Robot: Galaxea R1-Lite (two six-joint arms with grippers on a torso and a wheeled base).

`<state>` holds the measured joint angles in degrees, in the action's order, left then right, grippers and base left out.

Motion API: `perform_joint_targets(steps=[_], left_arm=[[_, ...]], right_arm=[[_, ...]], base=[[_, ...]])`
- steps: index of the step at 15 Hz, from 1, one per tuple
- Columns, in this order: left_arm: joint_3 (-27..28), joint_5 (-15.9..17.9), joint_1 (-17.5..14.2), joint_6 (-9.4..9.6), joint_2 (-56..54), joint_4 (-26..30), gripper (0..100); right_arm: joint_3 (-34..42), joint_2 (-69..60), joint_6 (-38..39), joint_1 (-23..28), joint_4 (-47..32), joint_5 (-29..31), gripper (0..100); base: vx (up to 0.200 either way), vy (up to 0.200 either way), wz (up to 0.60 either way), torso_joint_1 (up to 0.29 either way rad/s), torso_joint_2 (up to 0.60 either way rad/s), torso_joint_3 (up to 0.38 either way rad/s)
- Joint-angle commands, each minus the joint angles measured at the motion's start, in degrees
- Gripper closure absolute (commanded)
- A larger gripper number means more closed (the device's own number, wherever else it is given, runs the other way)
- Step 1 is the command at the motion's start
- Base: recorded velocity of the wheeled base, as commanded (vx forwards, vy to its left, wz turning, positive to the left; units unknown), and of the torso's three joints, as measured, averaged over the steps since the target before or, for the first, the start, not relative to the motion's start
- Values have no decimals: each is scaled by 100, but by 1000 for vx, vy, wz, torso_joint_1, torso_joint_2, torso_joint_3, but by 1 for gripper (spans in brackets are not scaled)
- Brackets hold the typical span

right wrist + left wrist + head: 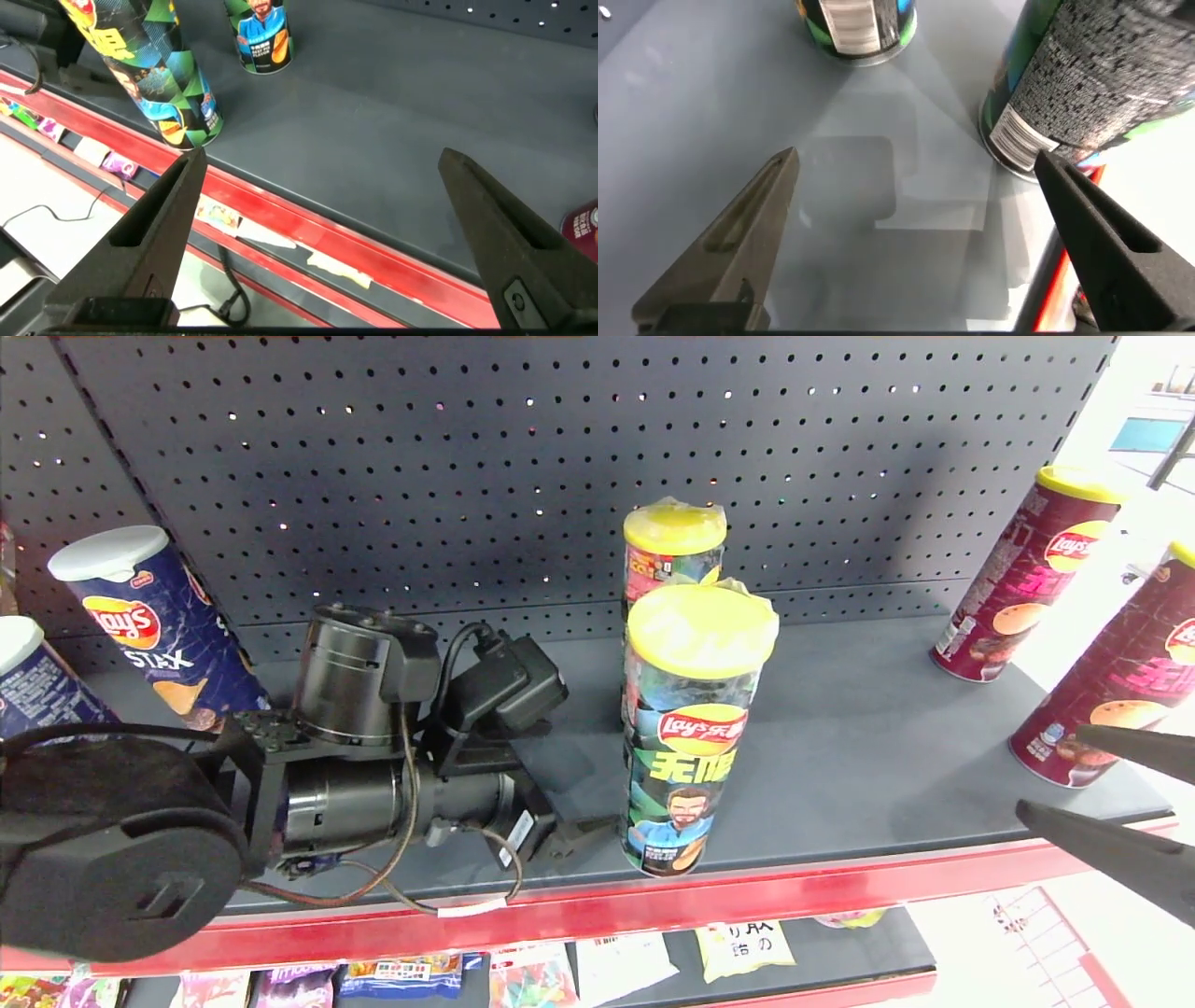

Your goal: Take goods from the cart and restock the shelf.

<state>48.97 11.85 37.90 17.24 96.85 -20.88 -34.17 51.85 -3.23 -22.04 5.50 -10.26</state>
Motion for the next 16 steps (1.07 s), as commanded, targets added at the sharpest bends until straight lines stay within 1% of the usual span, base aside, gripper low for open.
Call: perform_joint_targets(steps=[1,5,8,13,15,16], left_arm=[[122,2,-2,-1,106,-4,0],[166,2,16,-1,150,5,0],[166,2,86,-1,150,-4,0],[139,2,60,-10,132,-4,0],[25,-7,-2,-10,-228,-4,0],[-344,-51,-90,-10,-905,5,0]], right_arm=[[-11,27,-2,-2,13,-2,0],[-2,27,-2,-2,13,-2,0],[-11,36,-2,-2,13,-2,0],[-2,10,-11,-11,-5,-2,0],[60,-52,-29,-11,-22,-2,0],[104,-219,-29,-11,-49,-11,0]], base=[[0,0,0,0,0,0],[0,0,0,0,0,0],[0,0,0,0,0,0],[0,0,0,0,0,0],[0,0,0,0,0,0],[0,0,0,0,0,0]])
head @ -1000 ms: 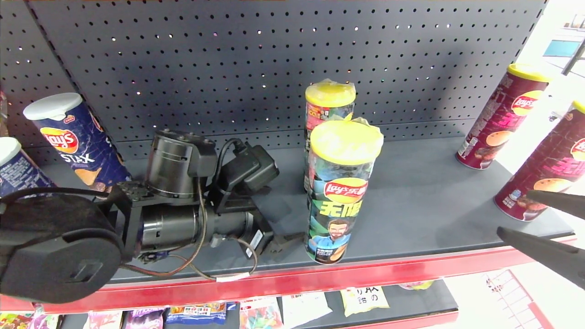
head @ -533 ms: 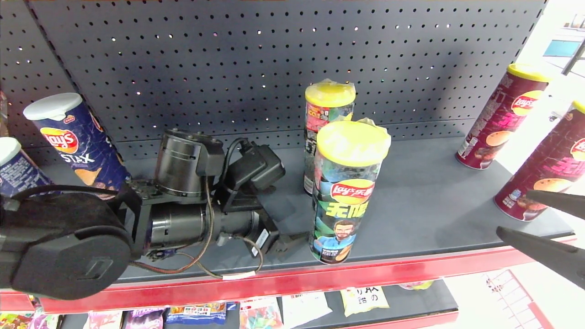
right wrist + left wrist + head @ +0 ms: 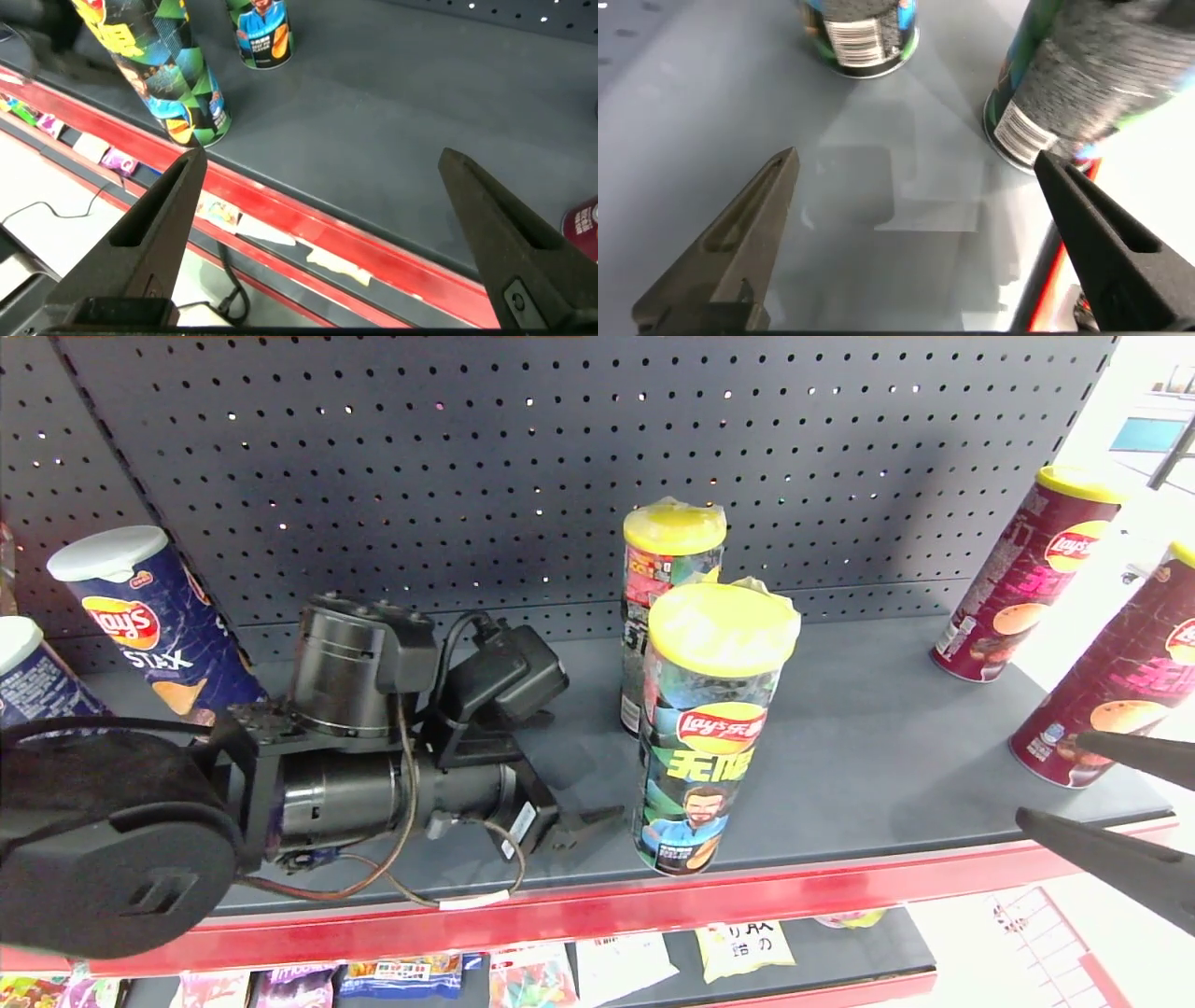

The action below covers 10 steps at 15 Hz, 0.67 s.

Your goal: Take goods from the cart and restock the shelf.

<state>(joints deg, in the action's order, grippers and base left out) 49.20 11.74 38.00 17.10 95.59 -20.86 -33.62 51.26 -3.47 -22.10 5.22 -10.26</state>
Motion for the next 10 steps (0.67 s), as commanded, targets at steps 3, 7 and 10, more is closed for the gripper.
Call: perform_joint_targets(steps=[3,7,10], left_arm=[[-2055,-488,-196,-146,-3046,196,0],[-2486,-1745,-240,-489,-6148,2930,0],[-1862,-1807,-1629,-691,-7810,5891,0]], right_arm=[[515,-1136,-4,-5,-715,7,0],[471,-2683,-74,4,-2561,666,0],[321,-3263,-48,277,-3501,1448,0]], base=[[0,0,0,0,0,0],[0,0,0,0,0,0],[0,0,0,0,0,0]])
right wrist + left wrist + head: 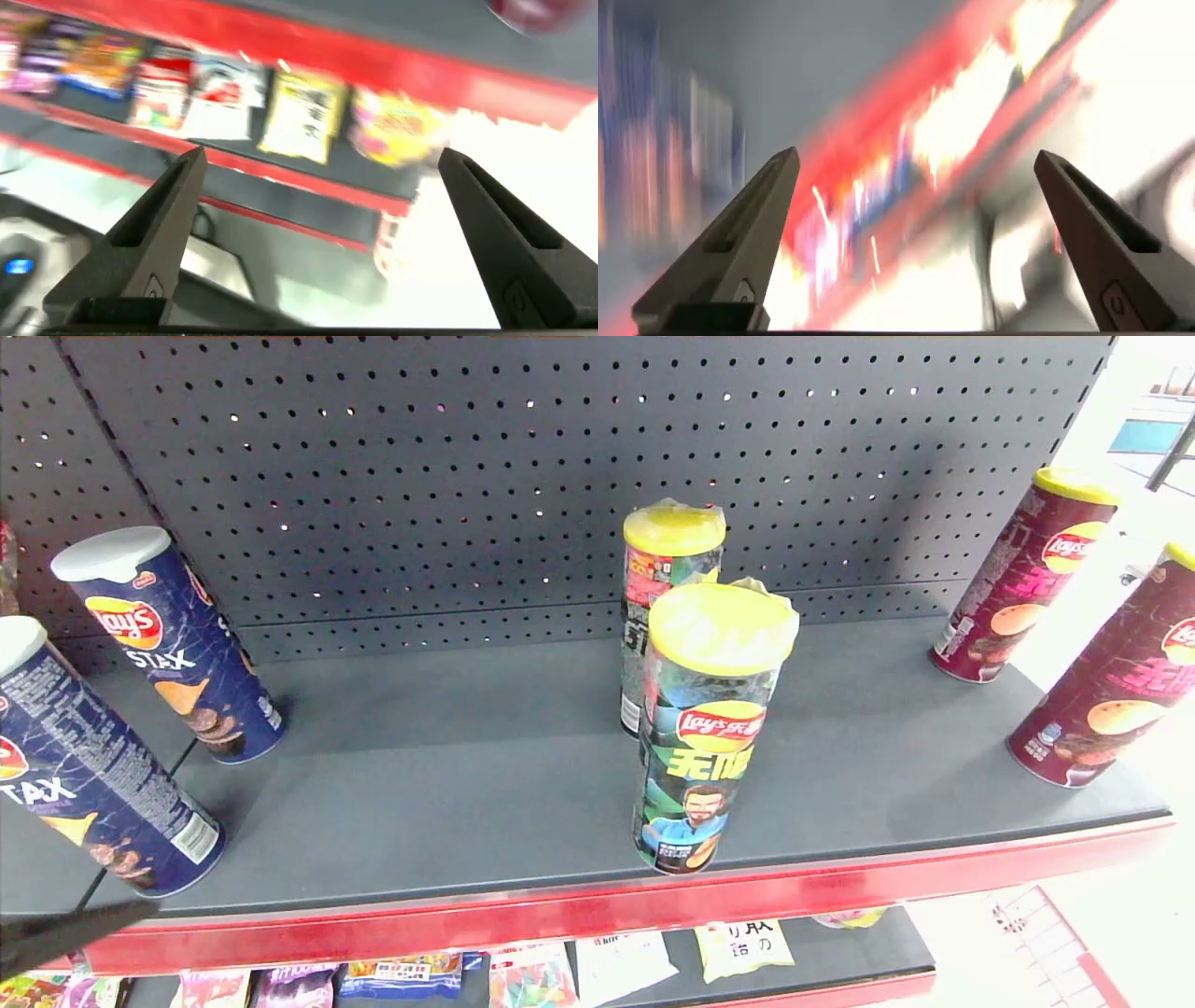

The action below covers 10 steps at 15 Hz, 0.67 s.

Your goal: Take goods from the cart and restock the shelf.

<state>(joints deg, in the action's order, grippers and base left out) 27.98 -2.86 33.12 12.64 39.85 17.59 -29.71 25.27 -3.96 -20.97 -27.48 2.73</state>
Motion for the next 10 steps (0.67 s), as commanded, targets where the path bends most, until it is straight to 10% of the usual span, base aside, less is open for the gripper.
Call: perform_joint_targets(steps=[1,4,8,9,10], left_arm=[[437,-346,-1853,-420,-2421,2653,0],[287,-311,-3664,-921,-2719,3040,0],[-592,867,-3637,-1009,-3581,1994,0],[-1611,1051,-3391,-948,-3888,-116,0],[-1743,1051,-3356,-939,-3950,-274,0]], right_arm=[[-70,-857,-8,357,-425,184,0],[70,-1147,194,1930,-469,184,0],[730,-2105,115,2369,-416,-730,0],[888,-2448,-70,2062,-214,-906,0],[923,-2501,-114,2053,-232,-932,0]], base=[[0,0,0,0,0,0],[0,0,0,0,0,0],[0,0,0,0,0,0],[0,0,0,0,0,0],[0,0,0,0,0,0]])
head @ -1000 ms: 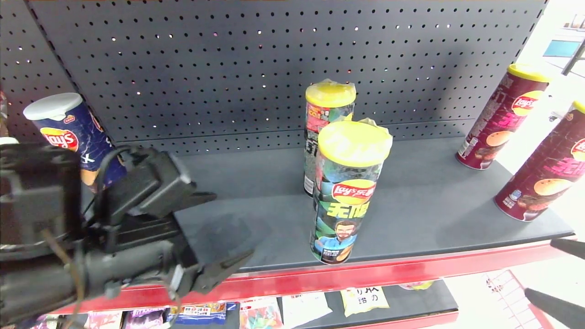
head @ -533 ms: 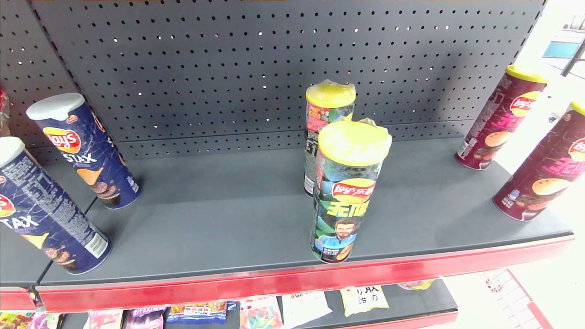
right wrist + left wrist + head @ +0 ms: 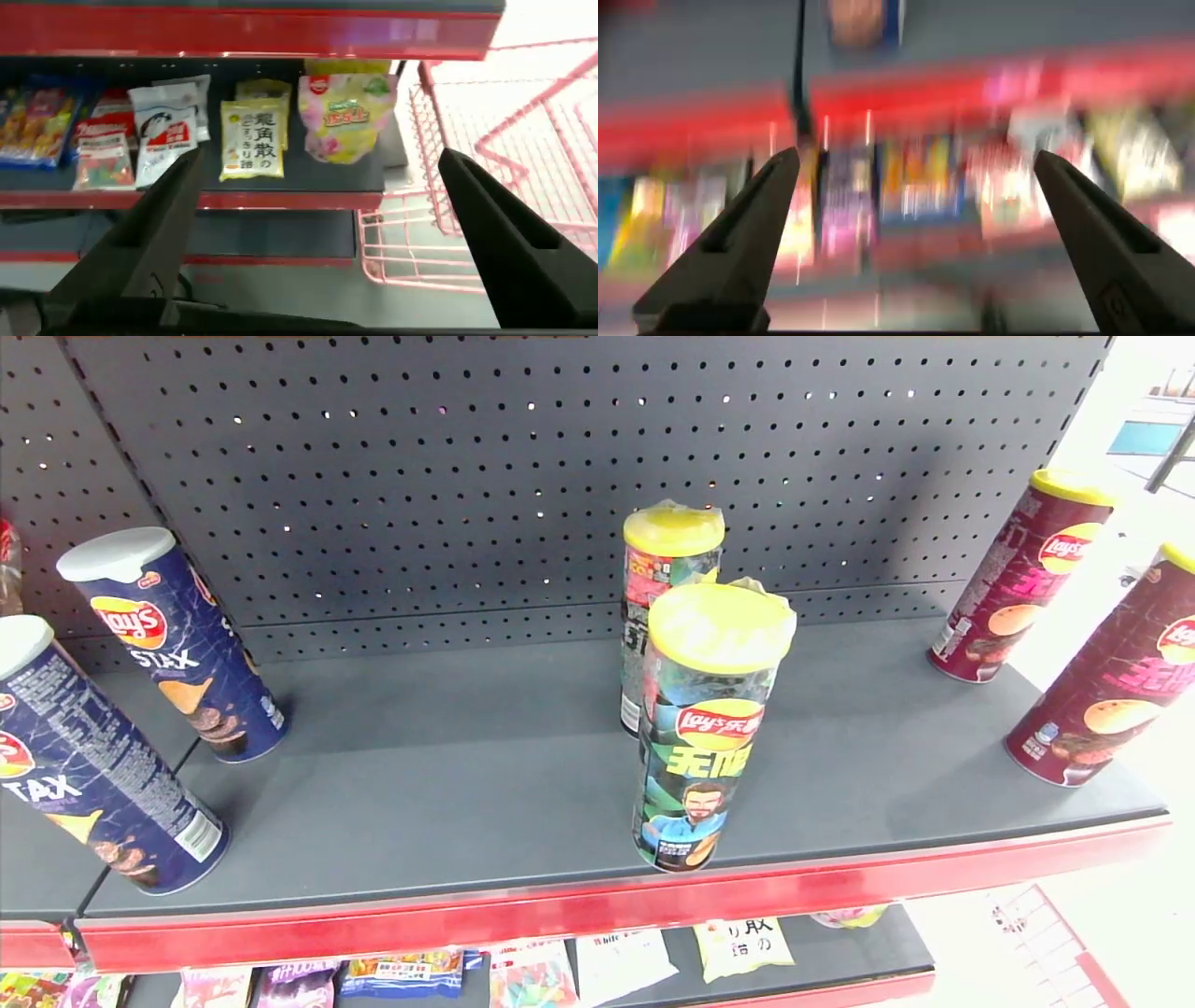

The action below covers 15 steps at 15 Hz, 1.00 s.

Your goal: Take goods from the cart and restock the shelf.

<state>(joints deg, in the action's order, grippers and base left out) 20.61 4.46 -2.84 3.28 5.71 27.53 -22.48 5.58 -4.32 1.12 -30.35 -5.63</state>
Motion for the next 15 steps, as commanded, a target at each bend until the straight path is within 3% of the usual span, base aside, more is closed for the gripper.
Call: perform_joint_targets(steps=[1,2,4,6,8,10,11,12,15], left_arm=[[-1938,231,266,-82,-571,-2788,0],[-1991,-191,266,-337,-571,-2920,0],[-1991,-877,266,-354,-571,-2884,0],[-2009,-1017,266,-310,-571,-2884,0],[-2009,-1448,266,-302,-571,-2884,0],[-2009,-1325,266,-284,-571,-2876,0],[-2035,-596,266,-319,-571,-2849,0],[-2053,-279,266,-319,-571,-2717,0],[-2053,-270,266,-319,-571,-2717,0]], right_arm=[[640,-550,-192,-121,364,-61,0],[1009,-550,-17,-121,1163,291,0],[2204,-550,54,-130,3282,387,0],[2178,-550,54,-121,3176,379,0],[2248,-550,-8,-121,3378,493,0],[2239,-550,546,-130,2983,704,0],[2239,-550,388,-130,3018,387,0],[2239,-558,291,-130,3044,212,0],[2248,-550,458,-130,3035,343,0]], base=[[0,0,0,0,0,0],[0,0,0,0,0,0],[0,0,0,0,0,0],[0,0,0,0,0,0],[0,0,0,0,0,0],[0,0,0,0,0,0],[0,0,0,0,0,0],[0,0,0,0,0,0],[0,0,0,0,0,0]])
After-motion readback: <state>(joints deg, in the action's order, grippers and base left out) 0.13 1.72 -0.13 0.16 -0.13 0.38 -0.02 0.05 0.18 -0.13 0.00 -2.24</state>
